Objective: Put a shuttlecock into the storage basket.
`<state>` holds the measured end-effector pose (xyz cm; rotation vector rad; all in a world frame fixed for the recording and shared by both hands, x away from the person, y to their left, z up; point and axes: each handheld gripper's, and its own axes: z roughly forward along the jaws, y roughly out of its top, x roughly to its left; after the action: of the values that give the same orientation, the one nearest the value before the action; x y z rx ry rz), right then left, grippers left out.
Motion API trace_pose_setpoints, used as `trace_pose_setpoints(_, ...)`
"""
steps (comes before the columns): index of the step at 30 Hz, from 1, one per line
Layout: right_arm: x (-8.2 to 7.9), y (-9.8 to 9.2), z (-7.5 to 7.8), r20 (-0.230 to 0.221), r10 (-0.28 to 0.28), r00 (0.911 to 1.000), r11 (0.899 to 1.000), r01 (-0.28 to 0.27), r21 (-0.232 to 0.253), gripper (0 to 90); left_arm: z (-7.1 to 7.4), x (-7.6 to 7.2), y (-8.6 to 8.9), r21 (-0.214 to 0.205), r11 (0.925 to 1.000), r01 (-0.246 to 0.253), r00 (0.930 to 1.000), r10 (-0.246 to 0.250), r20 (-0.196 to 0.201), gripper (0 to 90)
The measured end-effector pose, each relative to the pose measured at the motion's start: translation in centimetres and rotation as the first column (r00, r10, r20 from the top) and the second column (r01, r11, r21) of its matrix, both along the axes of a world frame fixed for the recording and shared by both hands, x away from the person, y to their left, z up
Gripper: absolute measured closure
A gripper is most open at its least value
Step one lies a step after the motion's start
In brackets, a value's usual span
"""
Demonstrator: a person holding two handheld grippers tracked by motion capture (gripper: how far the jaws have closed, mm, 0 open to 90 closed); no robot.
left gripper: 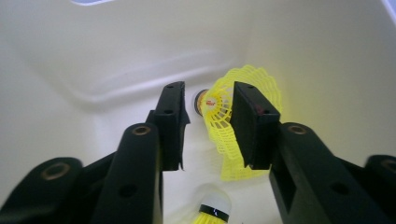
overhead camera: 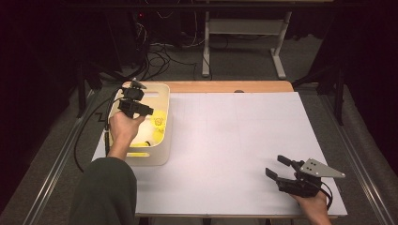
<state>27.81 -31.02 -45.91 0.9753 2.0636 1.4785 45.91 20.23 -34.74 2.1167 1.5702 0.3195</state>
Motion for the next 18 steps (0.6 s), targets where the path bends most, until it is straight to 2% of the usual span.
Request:
trace_pose_setpoints(6,0.0,0.0,0.0,0.000,0.001,1.0000,1.000,-0.001,0.001,29.8,0.4,-0.4,-0.1,-0.007,1.0000,-0.001,0.9998,0.001,0.021,52.1)
trace_pose_setpoints(12,0.0,0.0,0.0,0.004,0.000,1.0000,1.000,0.000,0.001,29.8,1.1,-0.8,-0.1,-0.017,0.9998,0.004,0.9986,-0.003,0.053,46.5)
trace_pose_setpoints(18,0.0,0.0,0.0,0.004,-0.001,1.0000,1.000,0.001,0.001,29.8,1.5,-1.0,-0.3,-0.026,0.9996,0.012,0.9978,-0.010,0.066,42.3)
